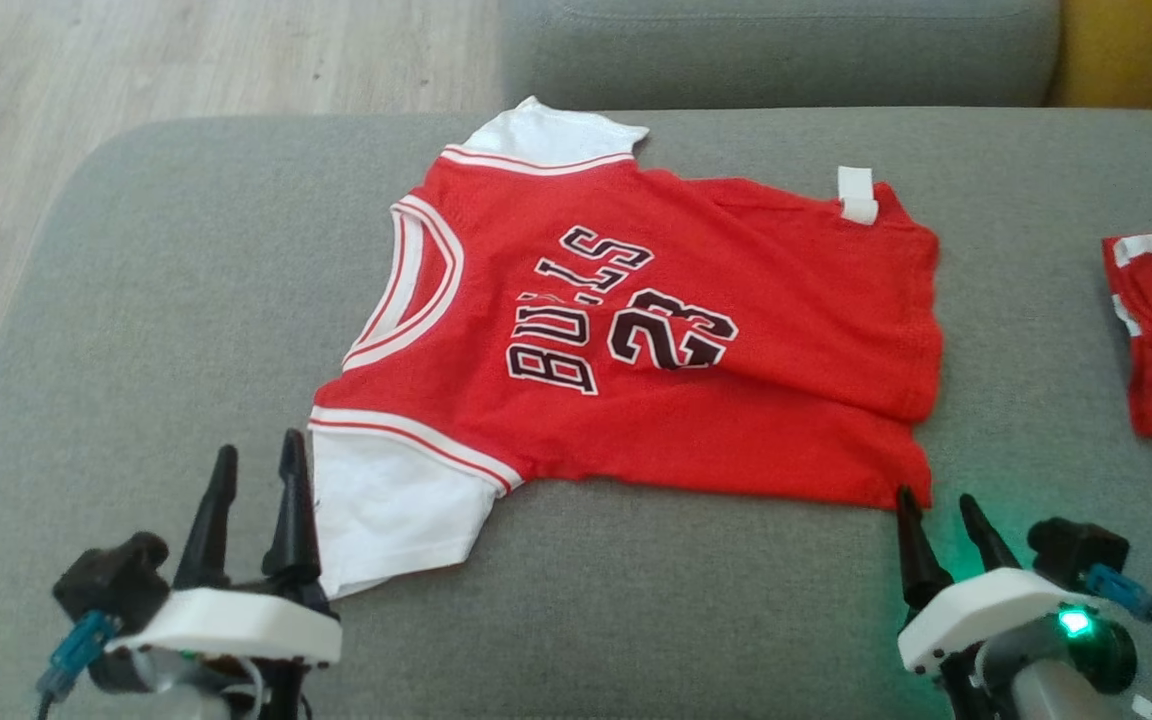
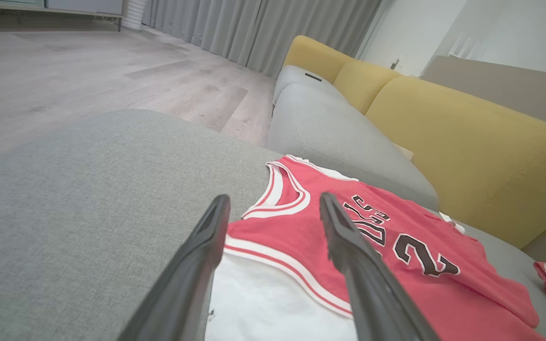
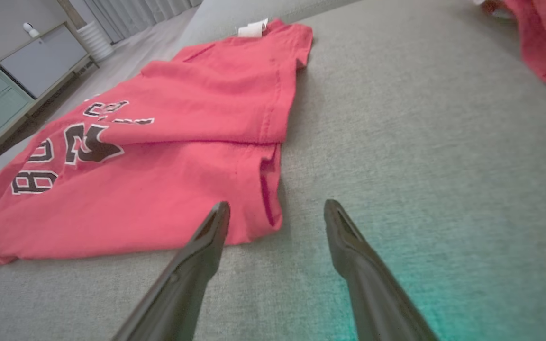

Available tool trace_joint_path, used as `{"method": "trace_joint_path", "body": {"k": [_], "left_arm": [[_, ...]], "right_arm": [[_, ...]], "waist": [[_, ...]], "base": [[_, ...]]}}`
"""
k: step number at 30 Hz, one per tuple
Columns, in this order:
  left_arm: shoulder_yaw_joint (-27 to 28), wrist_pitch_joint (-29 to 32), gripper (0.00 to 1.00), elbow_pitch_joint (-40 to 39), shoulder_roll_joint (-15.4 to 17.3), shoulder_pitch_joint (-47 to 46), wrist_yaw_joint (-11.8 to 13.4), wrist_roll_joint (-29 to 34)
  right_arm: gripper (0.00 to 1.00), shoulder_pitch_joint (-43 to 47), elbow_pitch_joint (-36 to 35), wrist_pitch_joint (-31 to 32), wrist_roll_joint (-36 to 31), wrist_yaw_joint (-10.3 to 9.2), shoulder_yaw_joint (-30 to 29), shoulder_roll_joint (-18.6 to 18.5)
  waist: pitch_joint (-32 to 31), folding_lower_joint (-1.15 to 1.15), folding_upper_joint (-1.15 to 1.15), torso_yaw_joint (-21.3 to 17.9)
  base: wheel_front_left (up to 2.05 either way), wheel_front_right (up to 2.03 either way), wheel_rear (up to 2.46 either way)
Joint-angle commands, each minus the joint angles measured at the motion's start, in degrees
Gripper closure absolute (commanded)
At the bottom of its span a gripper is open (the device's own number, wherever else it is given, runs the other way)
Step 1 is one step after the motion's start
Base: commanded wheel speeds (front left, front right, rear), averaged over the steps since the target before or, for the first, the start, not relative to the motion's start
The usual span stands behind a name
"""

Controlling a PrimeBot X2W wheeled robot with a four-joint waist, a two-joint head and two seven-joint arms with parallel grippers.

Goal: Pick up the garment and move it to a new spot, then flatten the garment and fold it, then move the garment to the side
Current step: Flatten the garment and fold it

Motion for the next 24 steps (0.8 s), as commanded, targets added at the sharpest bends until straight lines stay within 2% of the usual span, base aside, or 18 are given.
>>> {"method": "trace_joint_path", "body": {"k": [1,7,8,9,16,24], "left_arm": [[1.3,-0.3,0.0,-1.4,0.3,-3.1,0.1,0.0],[0.2,-0.3,0.0,0.5,0.3,-3.9,0.6,0.7],[0.3,-0.3,0.0,1.1,0.3,-4.0,0.9,0.8],[0.3,-0.3,0.0,1.8,0.3,-4.0,1.2,1.0],[0.2,-0.3,0.0,7.5,0.3,-4.6,2.4,2.9],[-0.7,-0.3,0.0,13.1,0.3,-4.6,2.2,3.5]], "right_arm": [[0.0,-2.6,-0.5,-0.3,0.3,-0.05,1.7,-0.3],[0.0,-5.6,5.7,-0.7,2.7,-0.05,3.1,-0.3],[0.48,-6.1,6.4,-1.0,3.3,-0.05,3.4,-0.3],[1.0,-6.5,7.1,-1.3,3.3,-0.05,3.6,-0.3],[1.0,-7.5,9.3,-3.6,3.0,-0.05,2.7,-0.3],[1.0,-3.8,5.5,-2.4,3.0,-0.05,0.8,-0.3]], "waist": [[0.3,0.0,0.0,0.4],[1.2,0.0,0.0,1.4],[1.4,0.0,0.0,1.5],[1.4,0.0,0.0,1.5],[0.9,0.0,0.0,0.2],[-1.1,0.0,0.0,-1.5]], "base": [[0.0,0.0,0.0],[0.0,0.0,0.0],[0.0,0.0,0.0],[0.0,0.0,0.0],[0.0,0.0,0.0],[0.0,0.0,0.0]]}}
